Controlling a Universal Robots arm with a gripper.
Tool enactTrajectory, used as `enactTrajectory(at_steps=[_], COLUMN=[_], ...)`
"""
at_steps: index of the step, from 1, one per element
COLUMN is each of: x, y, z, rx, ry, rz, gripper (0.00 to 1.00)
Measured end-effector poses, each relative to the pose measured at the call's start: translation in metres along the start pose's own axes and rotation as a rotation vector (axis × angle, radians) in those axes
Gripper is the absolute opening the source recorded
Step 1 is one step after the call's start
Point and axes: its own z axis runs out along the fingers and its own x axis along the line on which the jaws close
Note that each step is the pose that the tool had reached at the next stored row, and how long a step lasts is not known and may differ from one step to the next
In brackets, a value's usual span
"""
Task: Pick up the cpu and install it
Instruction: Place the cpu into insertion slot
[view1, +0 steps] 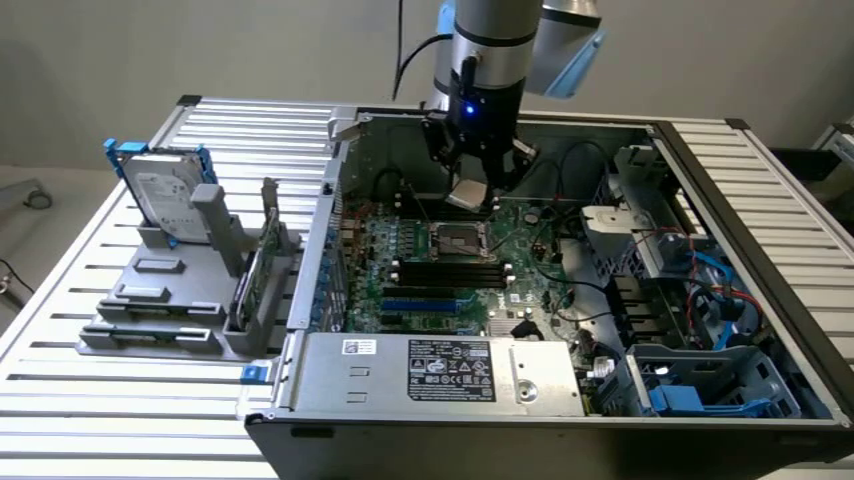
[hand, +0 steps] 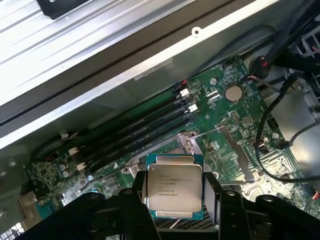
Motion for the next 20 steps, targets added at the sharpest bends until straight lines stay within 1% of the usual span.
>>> enactTrajectory(at_steps=[20], x=[0.000], y=[-0.0021], z=[0.0204], rx=[-0.0085], ry=[-0.0373], rz=[0.361], gripper=[0.55])
